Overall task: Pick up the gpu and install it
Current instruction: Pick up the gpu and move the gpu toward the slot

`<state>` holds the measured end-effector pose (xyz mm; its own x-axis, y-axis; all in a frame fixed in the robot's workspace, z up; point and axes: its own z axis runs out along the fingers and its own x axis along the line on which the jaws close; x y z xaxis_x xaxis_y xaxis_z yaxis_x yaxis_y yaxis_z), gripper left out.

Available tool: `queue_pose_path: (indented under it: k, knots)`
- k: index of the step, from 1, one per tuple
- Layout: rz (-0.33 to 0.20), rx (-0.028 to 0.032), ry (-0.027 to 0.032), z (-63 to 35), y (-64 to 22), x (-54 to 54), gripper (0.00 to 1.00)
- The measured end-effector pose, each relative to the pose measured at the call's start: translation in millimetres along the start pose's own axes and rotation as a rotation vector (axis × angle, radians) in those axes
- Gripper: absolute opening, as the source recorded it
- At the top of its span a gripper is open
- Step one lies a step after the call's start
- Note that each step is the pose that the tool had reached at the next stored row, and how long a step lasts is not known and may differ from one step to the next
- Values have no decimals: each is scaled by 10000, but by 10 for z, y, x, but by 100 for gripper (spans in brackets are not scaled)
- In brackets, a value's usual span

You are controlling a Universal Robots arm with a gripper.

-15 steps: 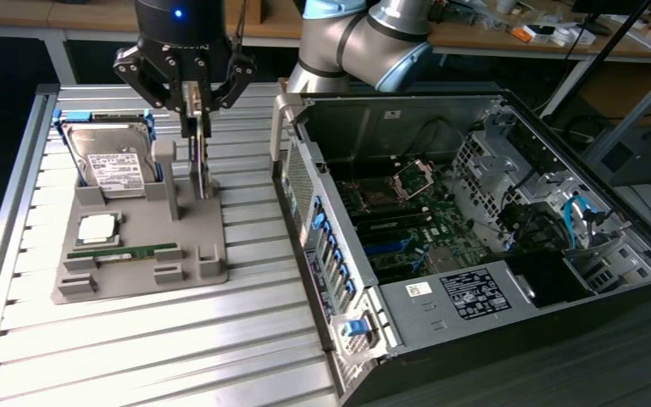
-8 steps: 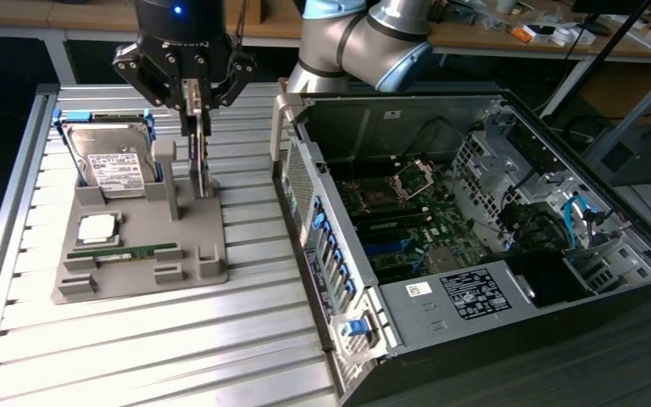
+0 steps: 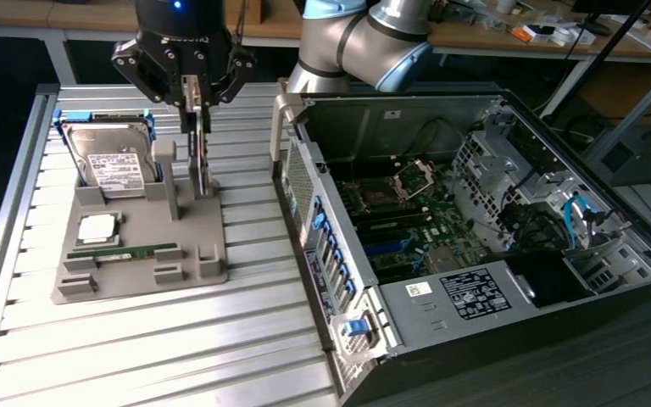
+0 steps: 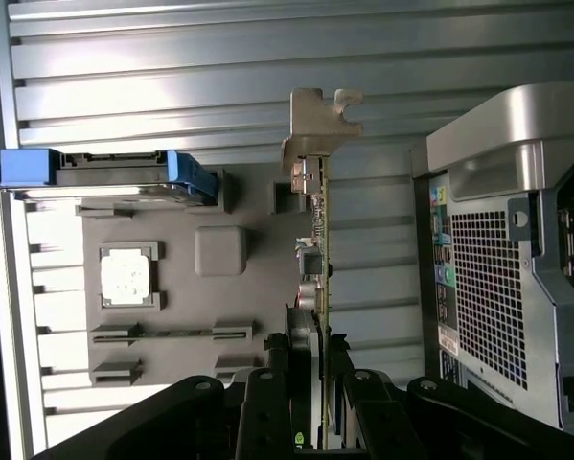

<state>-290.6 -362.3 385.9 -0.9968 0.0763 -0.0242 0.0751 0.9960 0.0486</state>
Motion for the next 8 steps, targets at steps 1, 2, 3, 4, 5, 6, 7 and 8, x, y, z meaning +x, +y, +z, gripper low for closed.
queue_pose_path:
  k: [1, 2, 3, 4, 5, 6, 7, 8]
  knots:
    - [0, -1, 0, -3, 0, 0, 27]
    - [0, 0, 0, -7, 0, 0, 27]
    - [0, 0, 0, -11, 0, 0, 27]
    - [0, -1, 1, -15, 1, 0, 27]
    - [1, -1, 1, -23, 1, -1, 27]
    - [0, -2, 1, -28, 1, -1, 27]
    - [0, -3, 1, -37, 2, -1, 27]
    - [0, -4, 0, -44, 2, -1, 27]
